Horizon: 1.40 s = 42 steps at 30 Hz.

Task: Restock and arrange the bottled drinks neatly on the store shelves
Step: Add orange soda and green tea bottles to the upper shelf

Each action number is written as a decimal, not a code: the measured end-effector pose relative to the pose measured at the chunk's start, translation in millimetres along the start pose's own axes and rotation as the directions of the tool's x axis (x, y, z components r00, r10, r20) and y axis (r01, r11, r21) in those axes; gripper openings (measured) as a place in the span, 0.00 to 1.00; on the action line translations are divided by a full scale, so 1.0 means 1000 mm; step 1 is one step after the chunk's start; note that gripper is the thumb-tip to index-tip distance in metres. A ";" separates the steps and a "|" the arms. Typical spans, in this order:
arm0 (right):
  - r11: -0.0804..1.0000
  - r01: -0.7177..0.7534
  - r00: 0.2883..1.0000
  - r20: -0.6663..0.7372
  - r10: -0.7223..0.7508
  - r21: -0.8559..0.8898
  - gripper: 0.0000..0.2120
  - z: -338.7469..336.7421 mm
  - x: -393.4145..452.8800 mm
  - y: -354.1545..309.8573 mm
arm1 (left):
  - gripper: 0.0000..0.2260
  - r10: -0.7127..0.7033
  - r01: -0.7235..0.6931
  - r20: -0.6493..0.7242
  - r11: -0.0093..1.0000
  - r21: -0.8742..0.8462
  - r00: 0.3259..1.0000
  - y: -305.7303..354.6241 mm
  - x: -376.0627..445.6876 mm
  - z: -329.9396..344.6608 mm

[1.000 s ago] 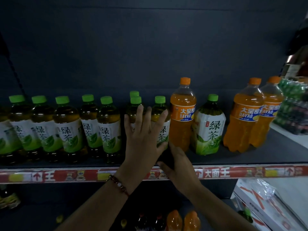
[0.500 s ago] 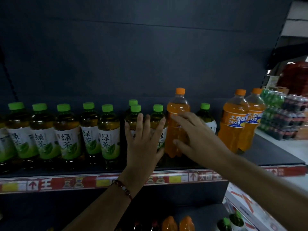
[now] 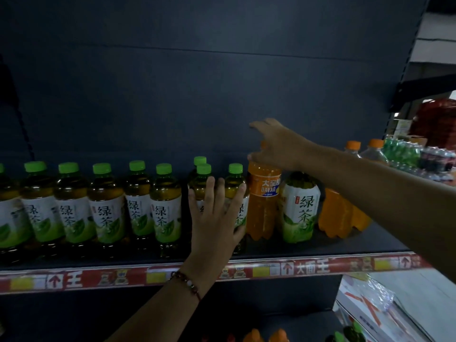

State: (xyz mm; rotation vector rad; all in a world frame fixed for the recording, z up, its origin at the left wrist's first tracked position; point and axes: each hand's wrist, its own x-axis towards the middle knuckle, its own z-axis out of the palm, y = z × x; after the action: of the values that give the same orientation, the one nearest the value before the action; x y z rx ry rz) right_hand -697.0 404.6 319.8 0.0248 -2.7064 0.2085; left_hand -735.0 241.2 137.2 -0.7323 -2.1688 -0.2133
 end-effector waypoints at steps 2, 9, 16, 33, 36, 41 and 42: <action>0.979 -0.100 0.995 0.010 0.099 0.180 0.37 0.005 0.008 0.003 | 0.46 0.001 -0.001 -0.008 1.000 0.004 1.000 0.000 0.000 0.001; 0.941 -0.177 0.976 -0.069 0.205 0.290 0.18 0.032 0.009 0.024 | 0.46 -0.007 0.008 -0.031 1.000 0.018 0.999 0.002 0.000 0.003; 0.935 -0.173 0.972 -0.097 0.212 0.309 0.17 0.029 -0.004 0.021 | 0.46 -0.014 0.014 -0.024 1.000 0.023 1.000 0.002 -0.001 0.003; 0.965 -0.056 0.990 -0.113 0.087 0.254 0.16 -0.017 -0.112 -0.036 | 0.45 -0.041 0.216 0.248 0.644 -0.734 0.968 0.028 -0.035 -0.074; 0.963 -0.017 0.998 -0.060 0.034 0.268 0.16 -0.023 -0.143 -0.058 | 0.46 0.026 0.381 0.394 0.197 -0.903 0.919 0.038 -0.058 -0.105; 0.917 -0.010 1.000 0.023 0.001 0.398 0.16 -0.014 -0.194 -0.091 | 0.39 -0.012 0.481 0.482 -0.032 -0.876 0.876 0.044 -0.119 -0.127; 0.910 -0.011 0.999 0.036 -0.005 0.414 0.16 -0.008 -0.203 -0.096 | 0.38 -0.025 0.489 0.491 -0.048 -0.871 0.871 0.044 -0.132 -0.129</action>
State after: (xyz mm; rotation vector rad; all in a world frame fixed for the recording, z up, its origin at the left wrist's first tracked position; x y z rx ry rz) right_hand -504.1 308.0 256.9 0.1507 -2.6456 0.7879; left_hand -559.3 170.7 117.6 -1.0956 -2.1364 -2.2912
